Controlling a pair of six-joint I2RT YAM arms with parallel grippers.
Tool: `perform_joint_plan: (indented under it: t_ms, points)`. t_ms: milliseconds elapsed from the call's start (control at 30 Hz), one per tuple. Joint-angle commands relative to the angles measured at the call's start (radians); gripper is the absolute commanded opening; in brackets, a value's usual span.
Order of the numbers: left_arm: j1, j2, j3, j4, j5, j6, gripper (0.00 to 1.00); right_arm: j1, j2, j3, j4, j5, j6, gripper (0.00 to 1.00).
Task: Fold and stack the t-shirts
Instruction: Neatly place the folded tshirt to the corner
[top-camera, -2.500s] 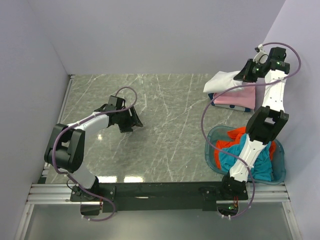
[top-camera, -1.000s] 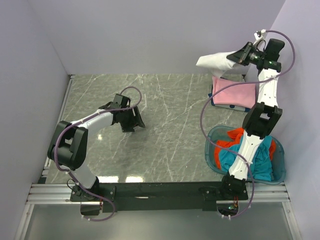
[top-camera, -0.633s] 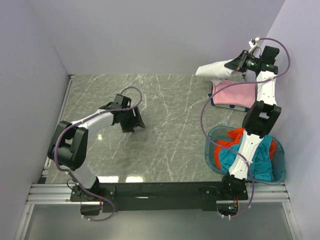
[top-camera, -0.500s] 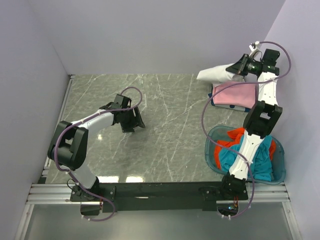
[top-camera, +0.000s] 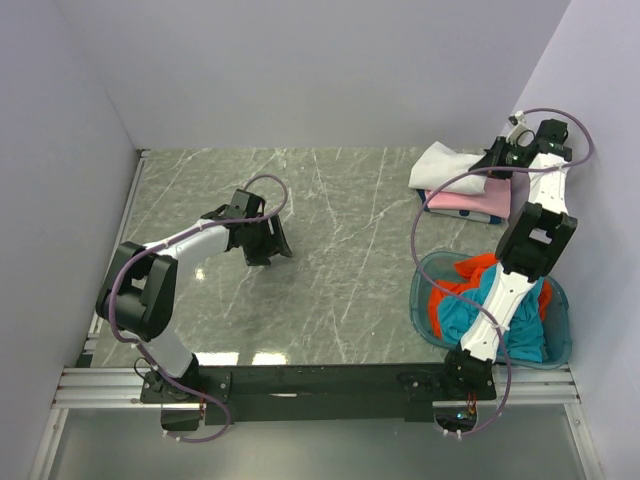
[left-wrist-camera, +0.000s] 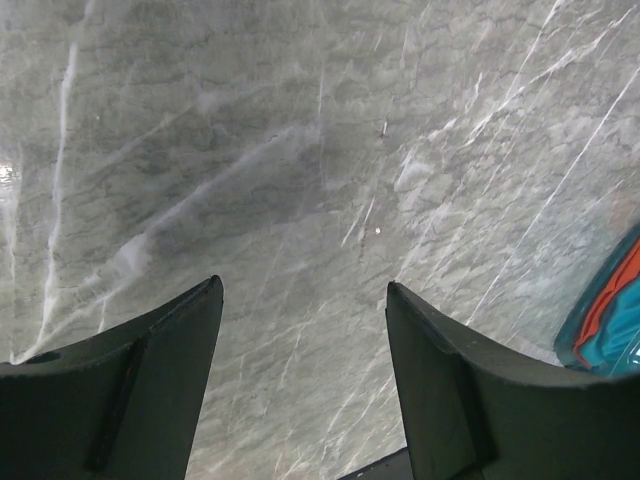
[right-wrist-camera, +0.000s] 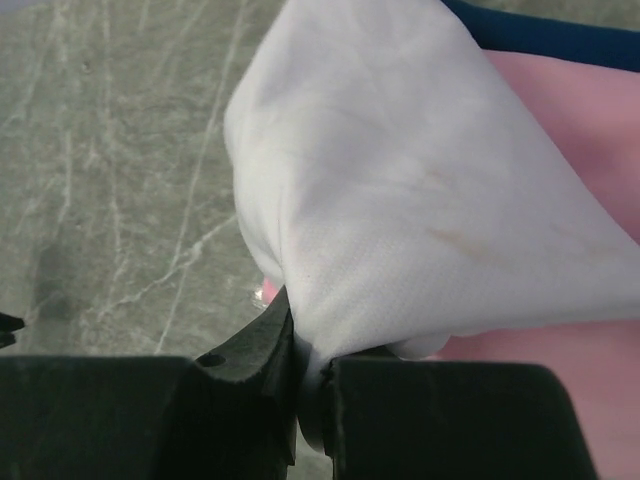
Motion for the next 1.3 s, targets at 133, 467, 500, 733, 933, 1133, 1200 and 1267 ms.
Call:
perform_joint_plan:
  t_ms: [133,467,500,733,933,1133,1200,1267]
  points:
    - [-0.013,0.009,0.032,-0.001,0.016,0.03,0.72,0.0,-0.124,0.018,-0.058,0.159,-0.055,0.0]
    - [-0.026,0.044,0.066,-0.009,0.027,0.046,0.72,0.0,-0.148,0.021,-0.098,0.327,-0.055,0.0]
    - [-0.026,0.044,0.072,-0.011,0.025,0.049,0.72,-0.002,-0.144,0.021,-0.103,0.332,-0.055,0.0]
    - [-0.029,0.043,0.08,-0.015,0.021,0.055,0.72,-0.003,-0.144,-0.019,-0.107,0.418,-0.061,0.0]
    - [-0.031,0.05,0.089,-0.023,0.022,0.059,0.72,-0.002,-0.093,0.023,-0.083,0.462,-0.027,0.0]
    - [-0.037,0.041,0.097,-0.029,0.005,0.055,0.73,0.007,-0.084,0.031,-0.055,0.561,0.025,0.51]
    - [-0.039,0.032,0.098,-0.029,-0.002,0.05,0.73,0.021,-0.105,0.015,-0.04,0.599,0.029,0.75]
    - [-0.042,0.021,0.098,-0.029,-0.013,0.043,0.73,0.033,-0.128,-0.006,-0.026,0.656,0.035,0.82]
